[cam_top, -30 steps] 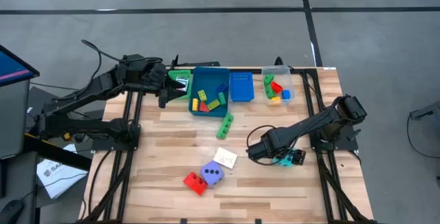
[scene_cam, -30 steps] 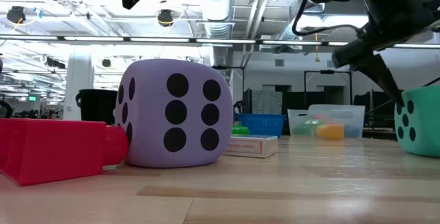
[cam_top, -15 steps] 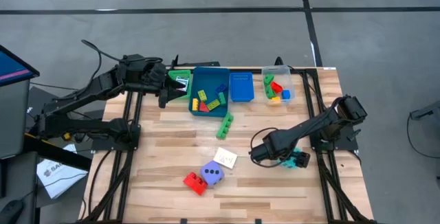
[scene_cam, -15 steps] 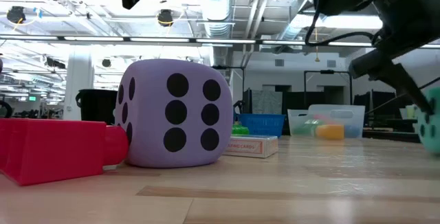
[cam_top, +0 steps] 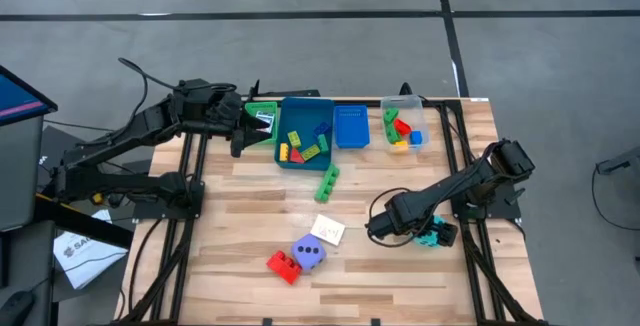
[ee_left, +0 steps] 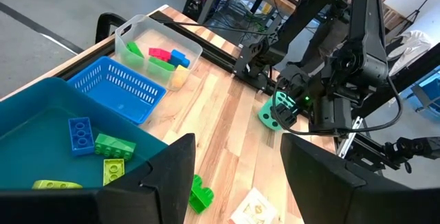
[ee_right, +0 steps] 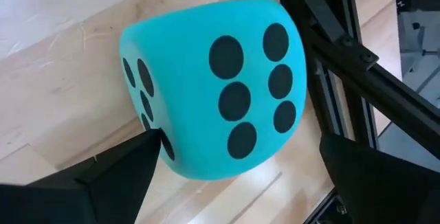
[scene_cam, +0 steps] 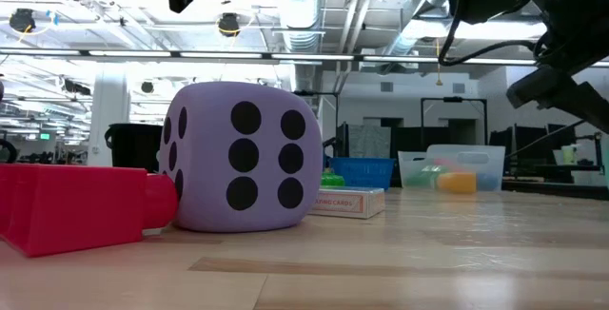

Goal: Pick & Place Toys
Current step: Put the blue dice into the blue bin

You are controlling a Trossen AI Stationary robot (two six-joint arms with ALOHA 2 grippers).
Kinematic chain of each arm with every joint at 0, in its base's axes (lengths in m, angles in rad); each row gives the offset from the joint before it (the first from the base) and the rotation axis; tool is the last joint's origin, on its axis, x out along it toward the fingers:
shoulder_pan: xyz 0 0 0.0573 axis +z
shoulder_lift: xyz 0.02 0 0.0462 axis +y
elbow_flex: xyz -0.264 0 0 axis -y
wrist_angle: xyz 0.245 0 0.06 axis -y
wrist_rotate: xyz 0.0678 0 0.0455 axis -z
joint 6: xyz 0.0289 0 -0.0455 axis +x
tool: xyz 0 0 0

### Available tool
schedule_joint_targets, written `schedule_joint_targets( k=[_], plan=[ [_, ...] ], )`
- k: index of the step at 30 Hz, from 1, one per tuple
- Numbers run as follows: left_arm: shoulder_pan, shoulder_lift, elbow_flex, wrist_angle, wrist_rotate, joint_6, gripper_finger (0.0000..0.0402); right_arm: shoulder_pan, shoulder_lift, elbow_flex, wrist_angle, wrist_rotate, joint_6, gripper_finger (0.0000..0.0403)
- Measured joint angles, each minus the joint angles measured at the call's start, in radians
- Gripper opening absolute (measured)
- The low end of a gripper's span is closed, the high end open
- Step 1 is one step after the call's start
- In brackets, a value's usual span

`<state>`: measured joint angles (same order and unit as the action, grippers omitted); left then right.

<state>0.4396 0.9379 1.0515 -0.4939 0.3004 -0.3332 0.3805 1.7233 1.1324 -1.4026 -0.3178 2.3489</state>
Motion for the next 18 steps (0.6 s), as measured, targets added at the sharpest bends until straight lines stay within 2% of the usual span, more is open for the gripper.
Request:
schedule_joint_targets(
  k=[4,11,18],
  plan=[
    [0.0,0.0,0.0,0.0,0.0,0.0,0.0208,0.002,0.0,0.0,0.011,0.004,0.0,0.0395],
    [0.0,0.0,0.0,0.0,0.0,0.0,0.0208,0.012,0.0,0.001,0.095,0.075,0.0,0.0395],
    [0.0,0.0,0.0,0.0,0.0,0.0,0.0208,0.011,0.0,0.001,0.065,0.08,0.008,0.0395]
  ],
)
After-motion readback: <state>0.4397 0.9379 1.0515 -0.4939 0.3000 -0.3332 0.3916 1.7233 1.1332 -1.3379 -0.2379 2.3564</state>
